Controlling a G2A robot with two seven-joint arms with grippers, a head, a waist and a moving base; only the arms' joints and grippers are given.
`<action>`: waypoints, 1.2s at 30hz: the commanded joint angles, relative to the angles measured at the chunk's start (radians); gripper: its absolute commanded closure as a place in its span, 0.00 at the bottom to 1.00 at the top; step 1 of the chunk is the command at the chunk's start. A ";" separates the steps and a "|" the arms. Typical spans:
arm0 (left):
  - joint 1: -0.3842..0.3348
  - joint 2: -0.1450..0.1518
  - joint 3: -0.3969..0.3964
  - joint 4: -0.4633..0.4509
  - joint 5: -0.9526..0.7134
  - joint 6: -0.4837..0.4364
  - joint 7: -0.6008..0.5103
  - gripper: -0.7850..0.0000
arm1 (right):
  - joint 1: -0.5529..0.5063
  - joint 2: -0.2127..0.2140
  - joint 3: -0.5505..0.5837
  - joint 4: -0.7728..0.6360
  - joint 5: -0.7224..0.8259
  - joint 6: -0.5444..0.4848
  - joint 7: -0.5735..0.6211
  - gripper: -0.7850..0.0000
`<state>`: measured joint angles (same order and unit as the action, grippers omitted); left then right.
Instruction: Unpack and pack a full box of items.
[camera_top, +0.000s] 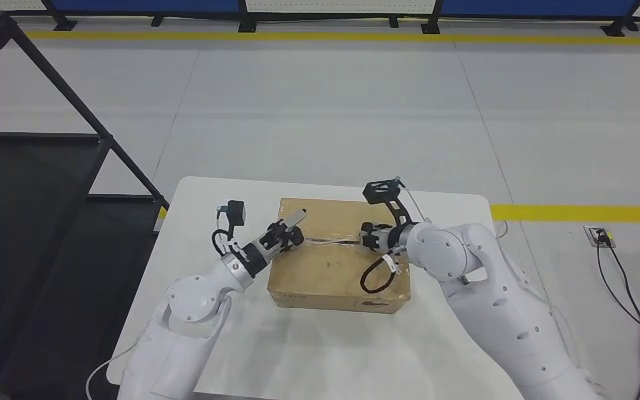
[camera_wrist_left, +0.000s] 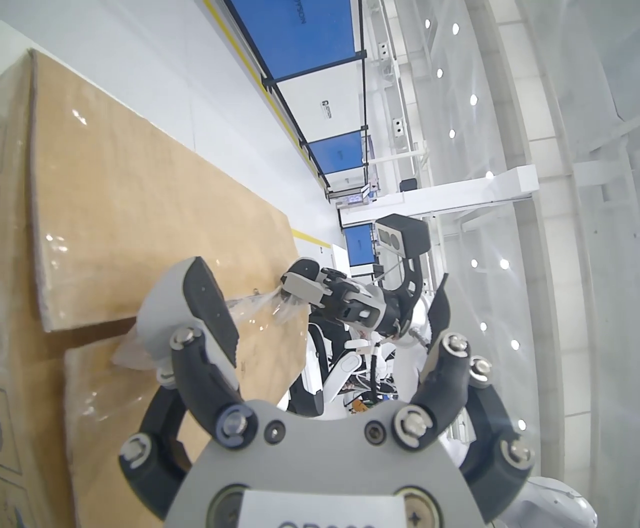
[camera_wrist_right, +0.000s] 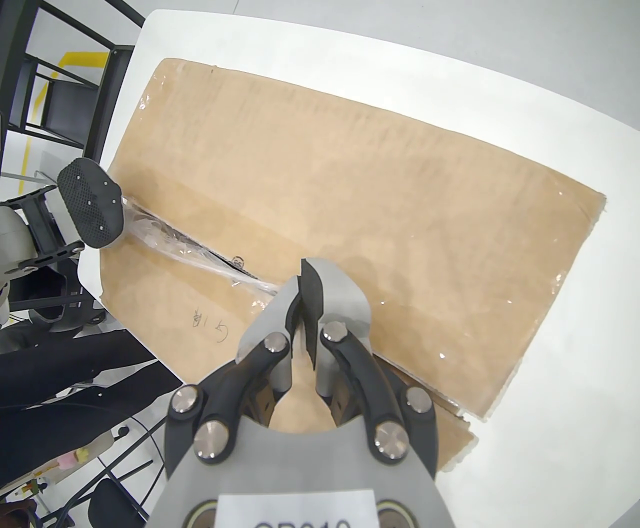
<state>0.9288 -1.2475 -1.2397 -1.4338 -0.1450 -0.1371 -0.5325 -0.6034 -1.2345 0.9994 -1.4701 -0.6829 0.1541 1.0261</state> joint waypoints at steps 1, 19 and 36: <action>-0.005 -0.001 0.004 0.008 0.007 -0.001 0.008 0.00 | -0.001 0.000 0.001 -0.003 -0.003 0.000 0.001 1.00; -0.031 -0.011 0.028 0.048 0.021 0.008 0.034 0.00 | -0.035 0.008 0.038 -0.062 -0.040 0.001 0.006 0.56; -0.025 -0.012 0.017 0.037 0.012 0.005 0.030 0.00 | -0.136 0.031 0.175 -0.172 0.071 -0.140 -0.068 0.49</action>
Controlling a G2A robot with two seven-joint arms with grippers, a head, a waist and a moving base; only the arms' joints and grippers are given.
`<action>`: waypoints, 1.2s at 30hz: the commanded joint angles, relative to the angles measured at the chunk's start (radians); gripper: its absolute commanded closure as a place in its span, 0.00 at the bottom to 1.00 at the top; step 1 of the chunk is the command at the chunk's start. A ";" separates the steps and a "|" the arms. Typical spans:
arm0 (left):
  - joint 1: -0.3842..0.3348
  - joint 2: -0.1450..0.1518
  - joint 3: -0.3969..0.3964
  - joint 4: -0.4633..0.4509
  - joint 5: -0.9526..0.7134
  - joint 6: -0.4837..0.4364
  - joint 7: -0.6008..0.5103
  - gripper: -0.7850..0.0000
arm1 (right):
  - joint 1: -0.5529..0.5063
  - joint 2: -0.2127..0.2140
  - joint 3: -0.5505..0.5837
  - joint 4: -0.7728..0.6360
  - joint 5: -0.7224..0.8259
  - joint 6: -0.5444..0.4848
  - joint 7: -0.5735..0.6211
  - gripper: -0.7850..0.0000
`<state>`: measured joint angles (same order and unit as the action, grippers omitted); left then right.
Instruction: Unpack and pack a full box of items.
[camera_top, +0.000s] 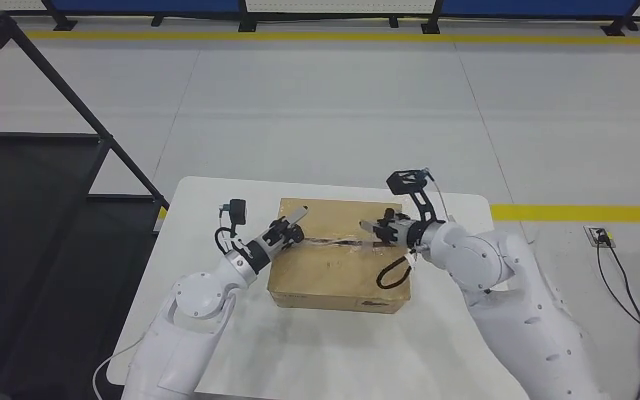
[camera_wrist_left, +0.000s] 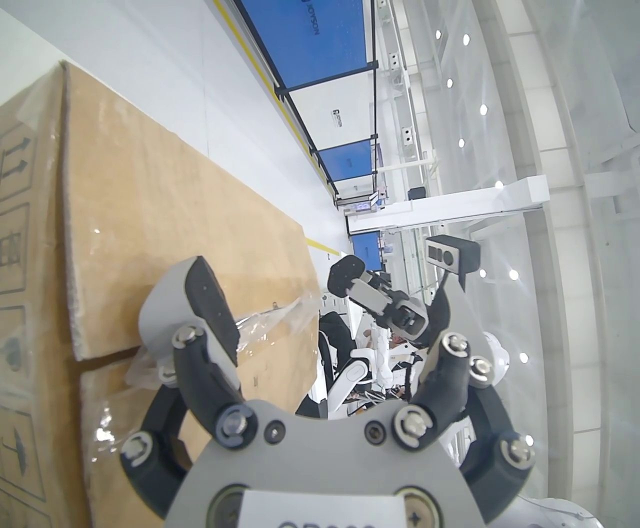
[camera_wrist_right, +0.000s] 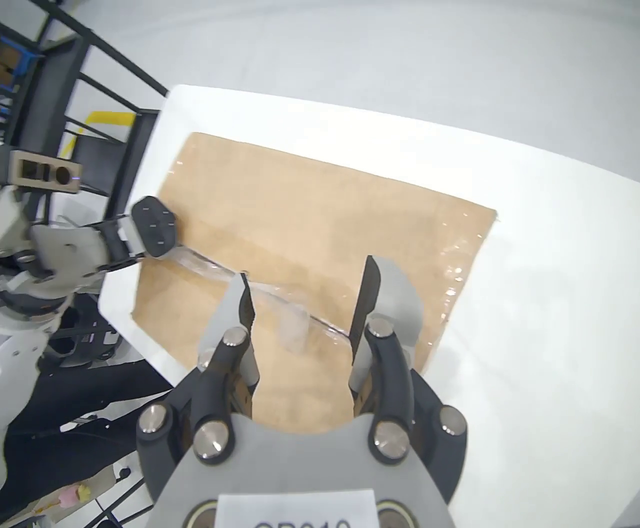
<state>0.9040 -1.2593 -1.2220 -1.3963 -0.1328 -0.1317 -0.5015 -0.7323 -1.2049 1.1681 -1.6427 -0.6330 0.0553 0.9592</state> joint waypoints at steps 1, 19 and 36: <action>0.001 0.000 -0.001 -0.002 -0.001 -0.001 0.001 0.00 | -0.009 0.002 0.008 0.005 0.038 -0.069 0.002 0.63; -0.007 -0.004 0.000 0.008 -0.010 -0.003 0.000 0.00 | 0.226 -0.055 -0.202 0.329 0.148 -0.093 0.077 1.00; -0.018 -0.008 0.003 0.019 -0.016 -0.006 -0.005 0.00 | 0.123 -0.025 -0.143 0.147 0.088 -0.137 0.096 1.00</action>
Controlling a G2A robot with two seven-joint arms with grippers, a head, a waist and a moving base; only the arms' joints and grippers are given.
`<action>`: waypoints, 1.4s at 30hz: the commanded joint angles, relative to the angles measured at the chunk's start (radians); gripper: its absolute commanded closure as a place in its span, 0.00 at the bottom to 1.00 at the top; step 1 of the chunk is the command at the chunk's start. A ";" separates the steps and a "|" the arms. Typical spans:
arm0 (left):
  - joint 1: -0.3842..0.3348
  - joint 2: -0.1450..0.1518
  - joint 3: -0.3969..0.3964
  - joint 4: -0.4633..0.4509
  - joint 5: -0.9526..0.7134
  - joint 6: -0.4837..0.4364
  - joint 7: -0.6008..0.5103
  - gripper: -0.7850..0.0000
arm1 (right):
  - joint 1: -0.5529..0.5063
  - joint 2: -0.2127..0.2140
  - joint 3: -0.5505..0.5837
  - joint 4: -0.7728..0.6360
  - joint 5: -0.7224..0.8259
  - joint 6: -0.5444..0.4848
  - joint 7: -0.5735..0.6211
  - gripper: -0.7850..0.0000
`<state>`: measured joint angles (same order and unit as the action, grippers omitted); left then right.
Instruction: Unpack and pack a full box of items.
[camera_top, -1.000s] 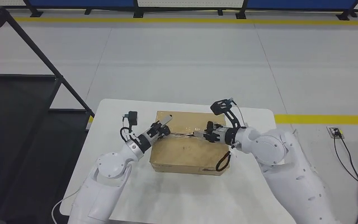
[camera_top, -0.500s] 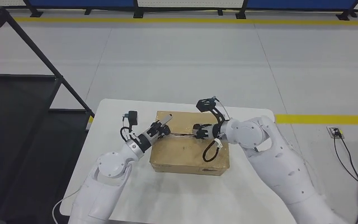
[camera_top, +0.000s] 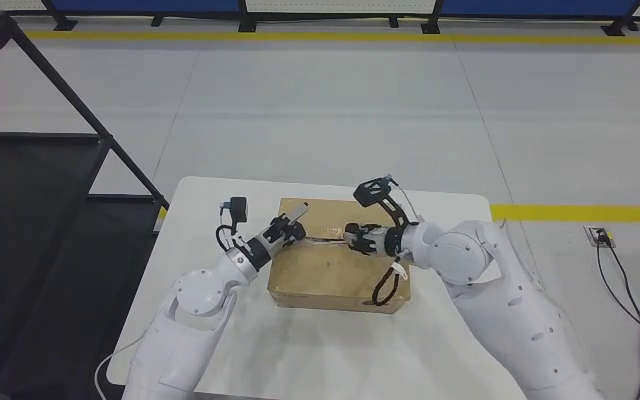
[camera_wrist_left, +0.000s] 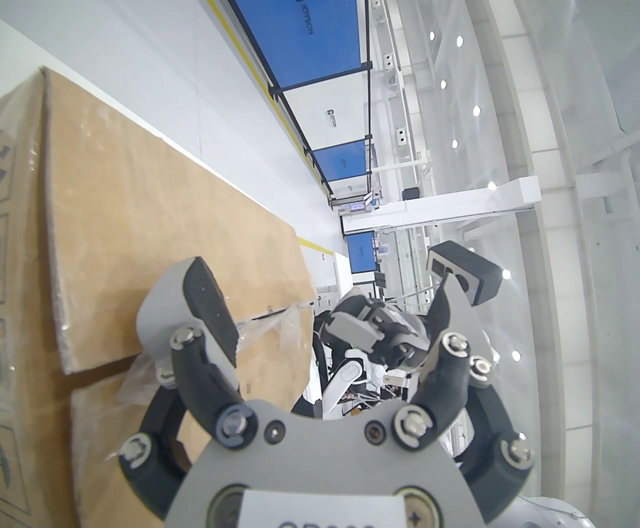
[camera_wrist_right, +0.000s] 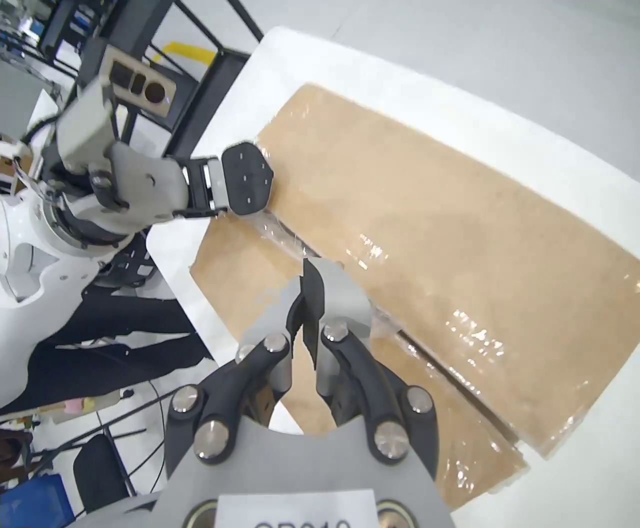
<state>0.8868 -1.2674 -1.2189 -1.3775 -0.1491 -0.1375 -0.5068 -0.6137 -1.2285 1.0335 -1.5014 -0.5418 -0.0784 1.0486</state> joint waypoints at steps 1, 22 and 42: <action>-0.001 0.000 0.000 0.001 -0.001 -0.001 0.000 0.00 | 0.012 -0.002 -0.018 0.012 -0.011 -0.014 0.010 1.00; 0.005 0.001 -0.017 -0.005 -0.002 -0.004 -0.015 0.00 | 0.043 -0.005 -0.073 -0.004 -0.250 0.155 0.103 1.00; 0.006 0.001 -0.020 -0.009 0.002 0.001 -0.020 0.00 | -0.072 0.011 0.077 -0.148 -0.145 0.158 -0.054 1.00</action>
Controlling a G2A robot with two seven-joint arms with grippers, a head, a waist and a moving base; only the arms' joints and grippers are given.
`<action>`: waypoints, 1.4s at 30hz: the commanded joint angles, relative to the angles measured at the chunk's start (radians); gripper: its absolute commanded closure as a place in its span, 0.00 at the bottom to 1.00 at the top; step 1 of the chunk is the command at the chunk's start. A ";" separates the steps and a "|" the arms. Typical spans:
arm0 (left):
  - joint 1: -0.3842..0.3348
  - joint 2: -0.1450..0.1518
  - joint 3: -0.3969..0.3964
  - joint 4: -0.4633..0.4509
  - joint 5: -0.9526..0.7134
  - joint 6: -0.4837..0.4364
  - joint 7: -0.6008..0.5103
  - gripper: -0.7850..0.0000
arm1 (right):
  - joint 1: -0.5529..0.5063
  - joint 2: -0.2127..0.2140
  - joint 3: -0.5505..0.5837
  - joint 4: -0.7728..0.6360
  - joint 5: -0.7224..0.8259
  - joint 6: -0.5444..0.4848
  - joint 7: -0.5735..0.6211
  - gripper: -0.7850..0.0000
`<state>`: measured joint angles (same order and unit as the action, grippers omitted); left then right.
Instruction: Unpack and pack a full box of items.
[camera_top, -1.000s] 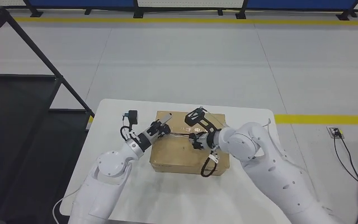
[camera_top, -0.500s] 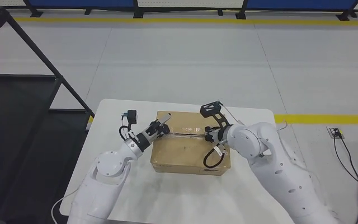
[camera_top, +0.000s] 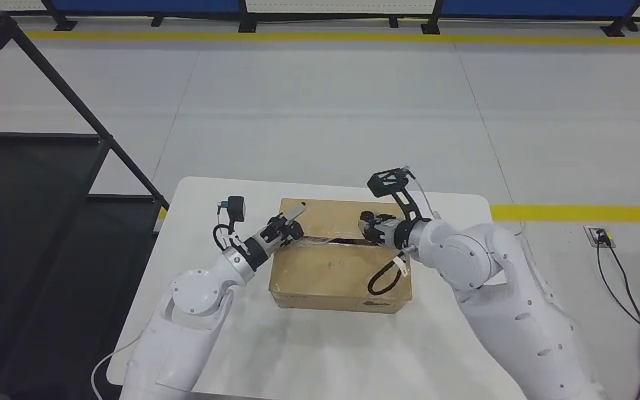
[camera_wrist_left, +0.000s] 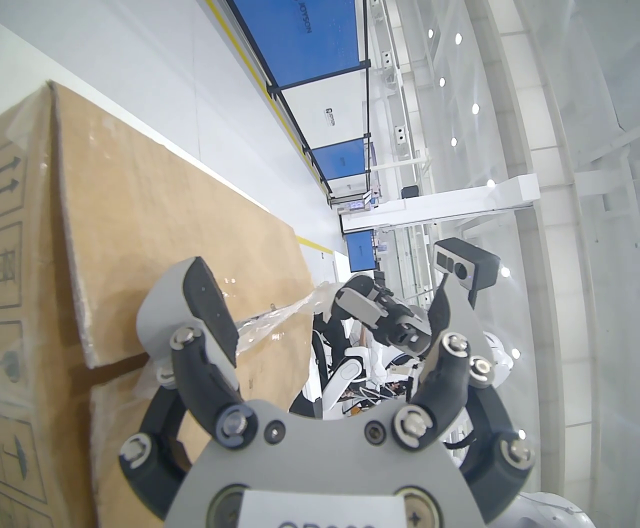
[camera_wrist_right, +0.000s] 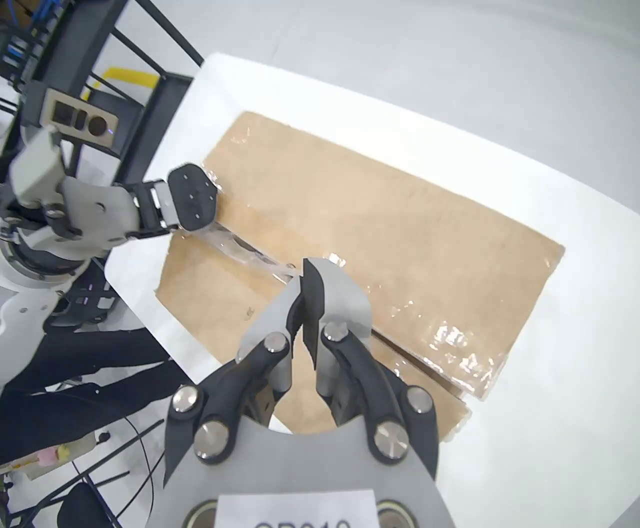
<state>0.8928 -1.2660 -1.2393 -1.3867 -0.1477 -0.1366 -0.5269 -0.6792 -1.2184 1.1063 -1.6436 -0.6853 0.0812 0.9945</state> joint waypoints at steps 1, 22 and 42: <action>0.001 0.000 0.001 0.000 0.001 0.000 0.000 0.00 | -0.012 0.003 0.008 -0.007 -0.005 0.005 0.010 1.00; 0.005 0.000 0.000 0.000 0.006 -0.002 -0.005 0.00 | -0.021 0.020 0.087 0.016 -0.083 0.181 0.113 1.00; 0.016 0.000 -0.003 -0.010 0.009 -0.006 0.001 0.00 | -0.007 0.009 -0.017 0.022 -0.038 0.005 0.088 1.00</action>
<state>0.9084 -1.2661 -1.2420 -1.3967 -0.1387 -0.1421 -0.5271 -0.6949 -1.2073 1.0977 -1.6339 -0.7259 0.0851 1.0801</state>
